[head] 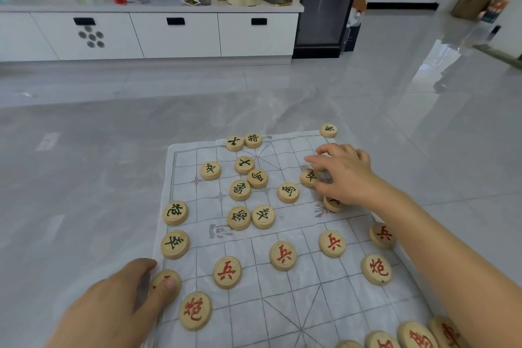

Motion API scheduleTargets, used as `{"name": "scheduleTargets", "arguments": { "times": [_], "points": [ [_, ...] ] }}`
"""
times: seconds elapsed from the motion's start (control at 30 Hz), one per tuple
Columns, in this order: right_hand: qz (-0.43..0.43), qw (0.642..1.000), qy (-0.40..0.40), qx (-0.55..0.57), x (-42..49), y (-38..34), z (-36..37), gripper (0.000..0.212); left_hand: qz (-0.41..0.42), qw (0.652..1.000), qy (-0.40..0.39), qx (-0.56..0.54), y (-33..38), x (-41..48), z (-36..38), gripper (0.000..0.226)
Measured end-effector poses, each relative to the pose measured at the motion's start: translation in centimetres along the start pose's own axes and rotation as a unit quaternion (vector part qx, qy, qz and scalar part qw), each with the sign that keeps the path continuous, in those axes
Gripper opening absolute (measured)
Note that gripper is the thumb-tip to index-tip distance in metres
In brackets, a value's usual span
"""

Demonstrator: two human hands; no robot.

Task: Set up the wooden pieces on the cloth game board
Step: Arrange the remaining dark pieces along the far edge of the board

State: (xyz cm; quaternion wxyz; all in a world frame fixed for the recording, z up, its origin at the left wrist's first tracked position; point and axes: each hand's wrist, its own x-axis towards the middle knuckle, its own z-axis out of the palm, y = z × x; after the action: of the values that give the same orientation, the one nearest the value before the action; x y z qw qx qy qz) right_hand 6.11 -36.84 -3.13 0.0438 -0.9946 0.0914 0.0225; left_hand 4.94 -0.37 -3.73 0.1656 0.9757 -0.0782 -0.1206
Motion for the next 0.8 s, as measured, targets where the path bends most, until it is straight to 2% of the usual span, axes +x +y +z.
{"name": "scheduleTargets", "arguments": {
  "times": [0.13,0.23,0.57,0.67,0.73,0.8],
  "points": [
    [-0.04,0.998,-0.006,0.054,-0.6,-1.6,-0.3,0.05,0.005,1.0,-0.003,0.0,0.1,-0.1,-0.1,0.053],
    [-0.068,0.996,-0.018,0.05,-0.8,-2.8,0.0,0.048,0.004,1.0,-0.003,-0.01,0.1,-0.2,-0.1,0.053],
    [-0.047,0.997,-0.036,0.051,-1.1,-2.4,-0.2,0.05,0.003,1.0,-0.011,-0.007,0.2,0.0,-0.2,0.054],
    [0.018,0.994,0.003,0.11,0.7,-0.3,-0.5,0.045,0.004,1.0,-0.012,-0.006,0.2,0.0,-0.3,0.054],
    [0.124,0.974,0.075,0.173,3.3,2.2,-0.6,0.04,0.004,1.0,-0.014,-0.002,0.3,0.0,-0.3,0.054],
    [0.206,0.956,0.099,0.182,5.8,4.3,-0.4,0.04,-0.001,1.0,-0.017,-0.001,0.4,0.1,-0.3,0.055]
  ]
}}
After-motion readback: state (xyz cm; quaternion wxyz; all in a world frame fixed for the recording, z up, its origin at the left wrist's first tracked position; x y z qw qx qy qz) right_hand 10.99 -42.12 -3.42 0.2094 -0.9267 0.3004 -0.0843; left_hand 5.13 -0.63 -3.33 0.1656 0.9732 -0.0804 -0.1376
